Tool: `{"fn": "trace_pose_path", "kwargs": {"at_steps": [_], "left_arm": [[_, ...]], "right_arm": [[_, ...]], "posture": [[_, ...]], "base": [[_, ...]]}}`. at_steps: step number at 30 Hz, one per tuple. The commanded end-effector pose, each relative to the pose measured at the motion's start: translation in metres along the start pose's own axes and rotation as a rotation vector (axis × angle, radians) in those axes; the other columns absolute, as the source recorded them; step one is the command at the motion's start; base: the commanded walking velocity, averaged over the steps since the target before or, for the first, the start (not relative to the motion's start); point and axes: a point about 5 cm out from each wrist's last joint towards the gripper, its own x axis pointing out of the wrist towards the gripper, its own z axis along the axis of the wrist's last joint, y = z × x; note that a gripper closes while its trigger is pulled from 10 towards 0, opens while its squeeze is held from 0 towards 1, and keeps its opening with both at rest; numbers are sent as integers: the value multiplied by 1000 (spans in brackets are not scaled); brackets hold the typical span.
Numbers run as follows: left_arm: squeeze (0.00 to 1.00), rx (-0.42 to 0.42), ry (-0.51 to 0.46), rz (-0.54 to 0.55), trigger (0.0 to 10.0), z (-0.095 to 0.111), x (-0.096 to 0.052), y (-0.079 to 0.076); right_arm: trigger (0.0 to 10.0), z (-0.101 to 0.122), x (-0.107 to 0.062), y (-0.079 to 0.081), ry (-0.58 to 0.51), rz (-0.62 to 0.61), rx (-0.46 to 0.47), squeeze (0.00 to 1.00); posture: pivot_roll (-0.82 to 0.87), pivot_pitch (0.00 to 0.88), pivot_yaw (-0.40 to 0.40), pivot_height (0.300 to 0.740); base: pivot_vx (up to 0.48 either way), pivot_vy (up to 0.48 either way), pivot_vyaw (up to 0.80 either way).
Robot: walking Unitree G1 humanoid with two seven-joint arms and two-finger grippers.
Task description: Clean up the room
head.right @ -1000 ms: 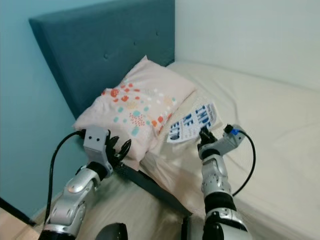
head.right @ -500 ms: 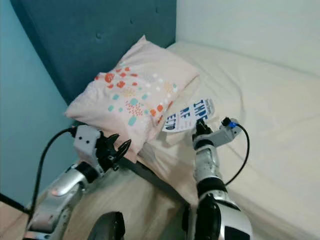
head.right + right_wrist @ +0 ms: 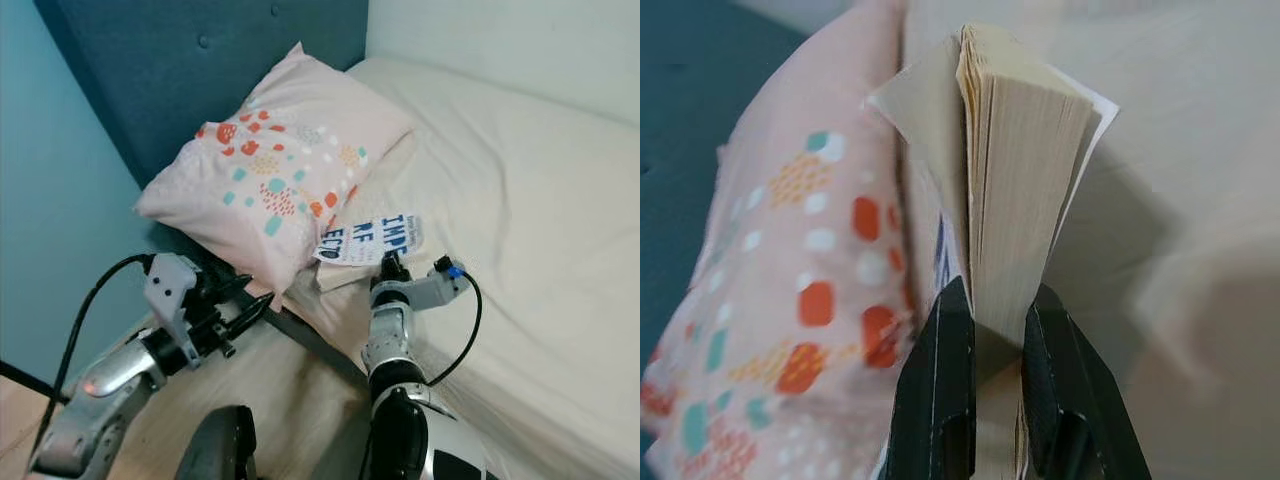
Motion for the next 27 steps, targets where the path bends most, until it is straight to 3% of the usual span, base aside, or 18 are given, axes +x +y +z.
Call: {"fn": "trace_pose_path", "kwargs": {"at_steps": [1,5,9,10,16,27], "left_arm": [[0,4,26,-46,10000,-1,-5,-3],[0,8,35,-70,10000,-1,-6,-4],[0,7,44,-87,10000,-1,-6,-5],[0,6,47,-100,10000,-2,-6,-6],[0,8,50,-108,10000,-2,-5,-5],[0,7,62,-137,10000,-2,-7,-6]], "right_arm": [[10000,-27,-15,-3,33,-83,43,0],[10000,-30,-18,-12,35,-203,49,0],[10000,-32,-20,-16,44,-248,48,0],[10000,-36,-23,-18,57,-277,80,0],[10000,-49,-25,-9,132,-223,125,0],[10000,-61,-28,6,176,-178,125,0]], "posture": [[175,247,-22,588],[174,244,-16,588],[174,244,-16,588],[173,242,-13,588],[174,240,-13,588],[172,236,-14,588]], "base": [[0,0,0],[0,0,0],[0,0,0],[0,0,0],[0,0,0],[0,0,0]]}}
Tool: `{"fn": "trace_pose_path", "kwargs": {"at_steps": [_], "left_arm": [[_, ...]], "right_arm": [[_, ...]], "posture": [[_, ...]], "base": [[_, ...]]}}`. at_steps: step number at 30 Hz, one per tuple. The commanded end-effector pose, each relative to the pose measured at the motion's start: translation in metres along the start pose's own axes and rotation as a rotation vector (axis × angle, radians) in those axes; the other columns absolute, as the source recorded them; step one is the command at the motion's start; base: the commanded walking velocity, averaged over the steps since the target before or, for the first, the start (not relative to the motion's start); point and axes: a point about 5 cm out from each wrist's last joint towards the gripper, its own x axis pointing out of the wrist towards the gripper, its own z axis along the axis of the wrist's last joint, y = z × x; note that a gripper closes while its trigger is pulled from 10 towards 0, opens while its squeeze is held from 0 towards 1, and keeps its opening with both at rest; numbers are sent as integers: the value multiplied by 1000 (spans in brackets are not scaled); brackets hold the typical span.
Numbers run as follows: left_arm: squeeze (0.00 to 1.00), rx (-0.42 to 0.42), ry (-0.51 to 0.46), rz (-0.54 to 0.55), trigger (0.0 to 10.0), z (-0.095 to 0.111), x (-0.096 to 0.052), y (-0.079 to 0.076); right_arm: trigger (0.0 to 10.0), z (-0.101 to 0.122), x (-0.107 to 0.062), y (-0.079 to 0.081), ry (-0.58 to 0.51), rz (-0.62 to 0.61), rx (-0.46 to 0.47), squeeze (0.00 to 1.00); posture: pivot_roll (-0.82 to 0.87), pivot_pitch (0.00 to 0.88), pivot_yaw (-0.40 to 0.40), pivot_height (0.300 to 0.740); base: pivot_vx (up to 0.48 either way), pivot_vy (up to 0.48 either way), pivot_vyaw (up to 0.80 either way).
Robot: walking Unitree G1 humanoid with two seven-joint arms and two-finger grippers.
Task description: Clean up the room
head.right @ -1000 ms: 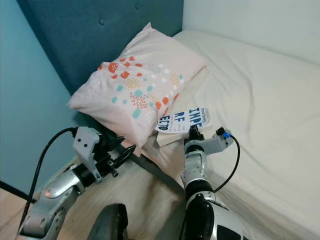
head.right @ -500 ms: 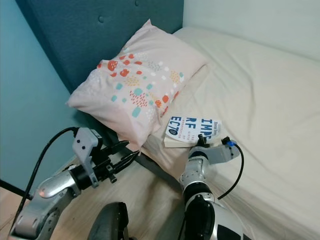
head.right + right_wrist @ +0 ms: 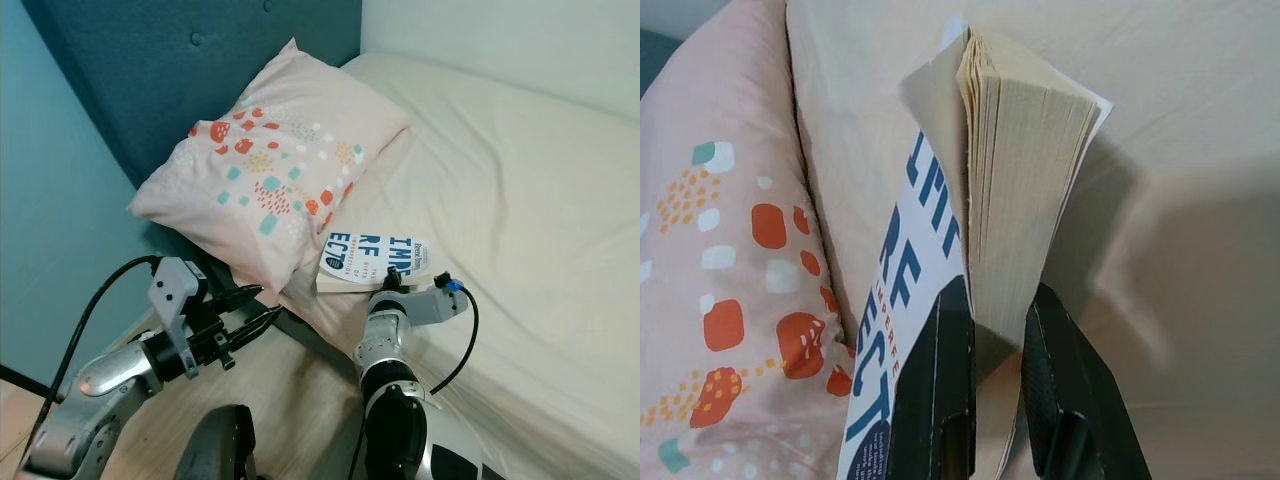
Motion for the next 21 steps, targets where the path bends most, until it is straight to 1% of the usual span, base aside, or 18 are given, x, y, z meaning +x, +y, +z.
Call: {"fn": "trace_pose_path", "kwargs": {"at_steps": [1,3,7,8,9,10,11,12,14,15,17,18,21], "left_arm": [[0,4,33,-32,10000,-3,-4,-3],[0,0,39,-57,10000,-4,-5,-5],[0,-2,41,-68,10000,-4,-5,-6],[0,-3,41,-70,10000,-4,-4,-6],[0,-3,41,-70,10000,-4,-4,-6],[0,-4,41,-71,10000,-4,-4,-6],[0,-4,41,-71,10000,-4,-4,-6],[0,-5,40,-72,10000,-4,-4,-7],[0,-6,39,-73,10000,-4,-4,-7],[0,-8,38,-75,10000,-4,-3,-7],[0,-9,37,-76,10000,-4,-3,-7],[0,-11,35,-79,10000,-4,-2,-7],[0,-16,28,-92,10000,-4,0,-8]], "right_arm": [[10000,-49,-23,5,138,-5,37,0],[10000,-57,-27,9,161,8,32,0],[10000,-62,-30,10,174,16,23,0],[10000,-63,-31,10,176,16,17,110],[10000,-63,-31,10,176,16,17,110],[10000,-63,-31,9,176,15,13,349],[10000,-63,-31,9,176,15,13,349],[10000,-63,-31,9,174,11,10,945],[10000,-63,-31,8,169,4,-1,929],[10000,-62,-31,7,165,-9,-22,655],[10000,-62,-31,6,163,-18,-38,655],[10000,-62,-32,5,160,-31,-41,0],[10000,-65,-34,4,156,-61,-35,0]], "posture": [[172,236,-14,588],[170,234,-14,588],[171,232,-15,588],[171,231,-14,588],[171,231,-14,588],[171,231,-14,588],[171,231,-14,588],[170,230,-14,588],[167,228,-12,588],[164,226,-11,588],[162,224,-11,588],[156,219,-9,588],[150,207,-8,588]], "base": [[0,0,0],[0,0,0],[0,0,0],[0,0,0],[0,0,0],[0,0,0],[0,0,0],[0,0,0],[0,0,0],[0,0,0],[0,0,0],[0,0,0],[0,0,0]]}}
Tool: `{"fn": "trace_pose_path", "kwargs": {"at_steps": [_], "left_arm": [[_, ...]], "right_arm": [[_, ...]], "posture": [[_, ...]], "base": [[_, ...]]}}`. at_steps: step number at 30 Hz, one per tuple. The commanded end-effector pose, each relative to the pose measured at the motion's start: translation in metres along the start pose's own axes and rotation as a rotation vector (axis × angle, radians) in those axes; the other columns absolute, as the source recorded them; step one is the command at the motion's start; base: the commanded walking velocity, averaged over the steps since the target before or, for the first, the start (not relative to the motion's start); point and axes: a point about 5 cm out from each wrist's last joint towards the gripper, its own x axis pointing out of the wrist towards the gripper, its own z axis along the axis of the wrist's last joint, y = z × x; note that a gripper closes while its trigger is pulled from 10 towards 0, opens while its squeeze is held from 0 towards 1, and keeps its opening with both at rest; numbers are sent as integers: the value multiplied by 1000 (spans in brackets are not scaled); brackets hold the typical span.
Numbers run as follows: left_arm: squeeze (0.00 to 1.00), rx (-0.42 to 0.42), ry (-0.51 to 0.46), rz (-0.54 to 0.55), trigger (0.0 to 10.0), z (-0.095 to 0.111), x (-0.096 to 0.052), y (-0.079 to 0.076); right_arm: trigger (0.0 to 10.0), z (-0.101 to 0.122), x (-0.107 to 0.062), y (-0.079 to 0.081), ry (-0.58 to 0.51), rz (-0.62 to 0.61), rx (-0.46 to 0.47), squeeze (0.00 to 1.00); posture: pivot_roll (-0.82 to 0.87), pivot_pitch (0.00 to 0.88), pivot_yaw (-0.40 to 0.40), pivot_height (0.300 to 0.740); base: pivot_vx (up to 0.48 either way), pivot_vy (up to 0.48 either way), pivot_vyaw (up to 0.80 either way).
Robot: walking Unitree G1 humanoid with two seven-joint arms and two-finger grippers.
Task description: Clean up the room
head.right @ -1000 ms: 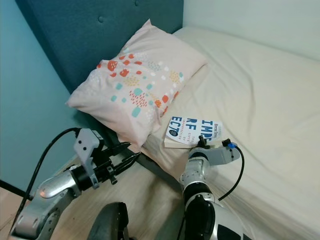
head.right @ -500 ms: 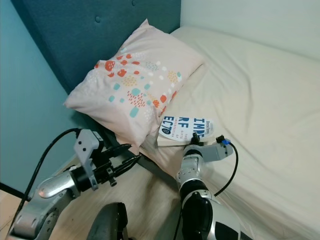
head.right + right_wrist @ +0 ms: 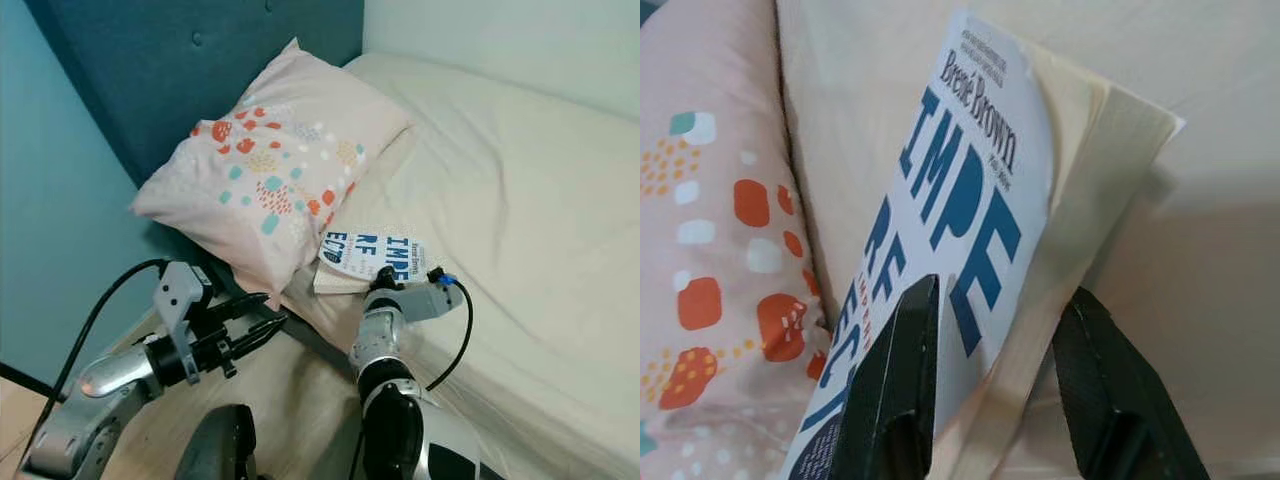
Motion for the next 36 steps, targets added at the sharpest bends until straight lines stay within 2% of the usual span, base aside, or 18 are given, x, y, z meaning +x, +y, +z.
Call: {"fn": "trace_pose_path", "kwargs": {"at_steps": [1,3,4,5,6,7,11,12,13,15,19,23,25,28,30,31,33,36], "left_arm": [[0,-4,12,-30,10000,-2,0,-3],[0,-6,8,-33,10000,-2,1,-2],[0,-7,5,-35,10000,-1,2,-2],[0,-7,5,-35,10000,-1,2,-2],[0,-8,3,-36,10000,-1,3,-2],[0,-10,2,-37,10000,-1,3,-2],[0,-13,-1,-40,10000,-1,4,-2],[0,-14,-2,-42,10000,-1,4,-2],[0,-15,-2,-43,10000,-2,3,-2],[0,-16,-3,-43,10000,-2,4,-2],[0,-21,-10,-50,10000,-2,4,-3],[0,-22,-9,-52,10000,-2,4,-3],[0,-26,-9,-71,10000,-2,3,-5],[0,-31,-12,-72,10000,-1,3,-6],[0,-39,-22,-69,10000,0,2,-5],[0,-39,-22,-69,10000,0,2,-5],[0,-41,-24,-68,10000,1,2,-4],[0,-39,-24,-71,10000,1,1,-3]], "right_arm": [[10000,-63,-34,4,161,-38,32,0],[10000,-65,-36,5,168,-43,33,0],[10000,-68,-37,6,176,-41,32,208],[10000,-68,-37,6,176,-41,32,208],[10000,-69,-38,7,181,-37,31,800],[10000,-71,-39,8,186,-37,38,1000],[10000,-75,-41,10,199,-57,44,1000],[10000,-75,-42,11,200,-53,34,204],[10000,-76,-42,15,202,-25,-6,0],[10000,-76,-43,17,203,-11,-27,0],[10000,-75,-43,37,179,136,-139,0],[10000,-75,-44,40,176,149,-153,0],[10000,-73,-44,52,152,210,-202,0],[10000,-72,-44,59,138,254,-227,0],[10000,-69,-46,77,103,355,-269,0],[10000,-69,-46,77,103,355,-269,0],[10000,-68,-49,89,77,427,-294,0],[10000,-67,-52,98,58,477,-307,0]], "posture": [[148,205,-7,588],[146,202,-7,588],[144,199,-6,588],[144,199,-6,588],[143,199,-6,588],[142,199,-5,588],[138,195,-3,588],[137,194,-2,588],[134,191,-1,588],[134,191,-1,588],[132,183,-2,588],[131,183,-1,588],[130,179,-1,588],[127,176,-1,588],[125,170,1,588],[125,170,1,588],[123,168,2,588],[122,168,3,588]], "base": [[0,0,0],[0,0,0],[0,0,0],[0,0,0],[0,0,0],[0,0,0],[0,0,0],[0,0,0],[0,0,0],[0,0,0],[0,0,0],[0,0,0],[0,0,0],[0,0,0],[0,0,0],[0,0,0],[0,0,0],[0,0,0]]}}
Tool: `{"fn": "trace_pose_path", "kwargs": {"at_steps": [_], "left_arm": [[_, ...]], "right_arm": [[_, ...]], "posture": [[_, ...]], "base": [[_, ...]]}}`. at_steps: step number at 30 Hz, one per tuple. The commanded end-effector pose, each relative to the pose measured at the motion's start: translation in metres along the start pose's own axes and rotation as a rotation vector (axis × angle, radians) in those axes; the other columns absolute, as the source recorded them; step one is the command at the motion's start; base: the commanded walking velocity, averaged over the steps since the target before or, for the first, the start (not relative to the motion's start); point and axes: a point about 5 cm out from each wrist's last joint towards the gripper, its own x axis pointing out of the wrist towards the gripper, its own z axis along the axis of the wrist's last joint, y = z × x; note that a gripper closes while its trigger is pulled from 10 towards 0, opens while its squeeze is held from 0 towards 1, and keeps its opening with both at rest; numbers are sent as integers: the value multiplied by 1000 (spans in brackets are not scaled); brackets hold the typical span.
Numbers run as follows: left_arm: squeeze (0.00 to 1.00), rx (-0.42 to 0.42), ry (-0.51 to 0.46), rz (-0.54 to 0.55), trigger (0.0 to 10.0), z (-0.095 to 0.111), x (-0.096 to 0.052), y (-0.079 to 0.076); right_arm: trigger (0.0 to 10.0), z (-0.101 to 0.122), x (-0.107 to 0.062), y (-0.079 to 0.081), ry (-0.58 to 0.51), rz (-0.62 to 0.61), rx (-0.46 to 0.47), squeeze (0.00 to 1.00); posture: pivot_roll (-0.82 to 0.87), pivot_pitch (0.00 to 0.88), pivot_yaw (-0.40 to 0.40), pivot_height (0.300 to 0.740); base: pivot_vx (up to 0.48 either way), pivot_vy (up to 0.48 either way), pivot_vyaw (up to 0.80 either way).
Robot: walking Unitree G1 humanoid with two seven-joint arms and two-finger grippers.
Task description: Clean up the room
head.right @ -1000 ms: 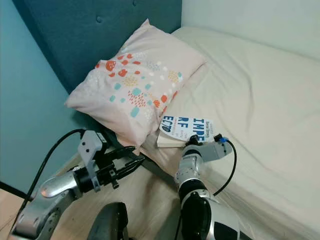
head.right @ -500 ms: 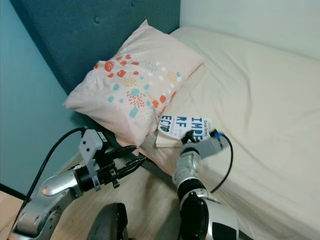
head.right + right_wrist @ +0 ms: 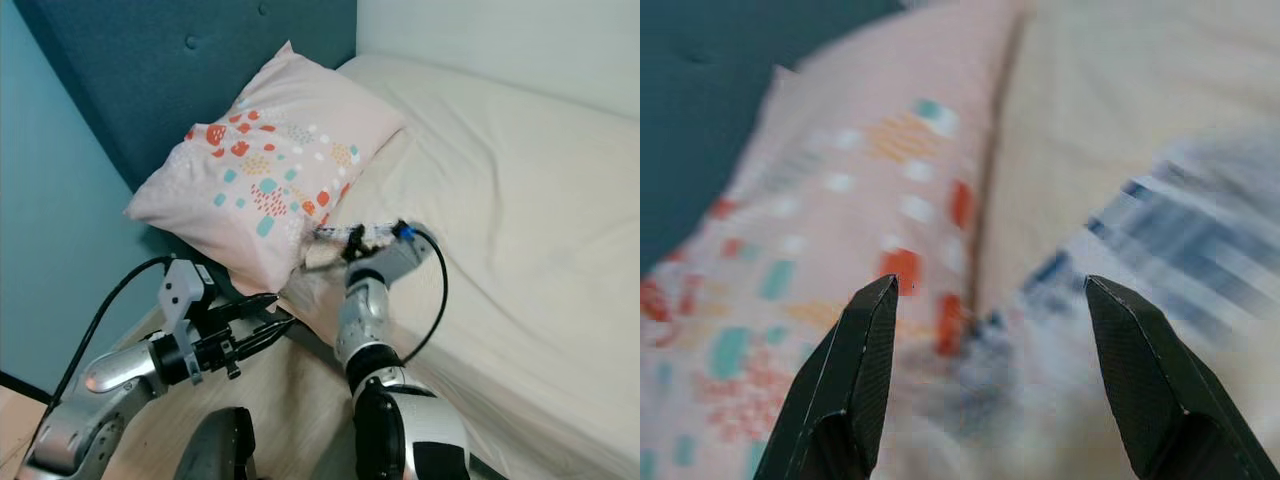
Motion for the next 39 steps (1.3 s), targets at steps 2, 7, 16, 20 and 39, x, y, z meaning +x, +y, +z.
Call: {"fn": "trace_pose_path", "kwargs": {"at_steps": [2,7,16,20,39], "left_arm": [[0,-15,8,-9,10000,-3,-2,-1],[0,-15,9,-10,10000,-3,-2,-1],[0,-12,32,66,10000,-8,1,7],[0,2,65,394,10000,-19,0,33],[0,-133,134,630,10000,-56,19,26]], "right_arm": [[10000,-37,-28,67,84,164,80,0],[10000,-27,-26,80,28,232,59,0],[10000,-3,-7,68,-32,240,-61,0],[10000,20,10,19,-55,186,-260,0],[10000,19,-38,-106,82,238,-767,0]], "posture": [[122,168,3,588],[121,168,7,588],[122,168,5,588],[102,150,0,588],[-5,65,-8,588]], "base": [[0,0,0],[0,0,0],[0,0,0],[0,0,0],[0,0,0]]}}
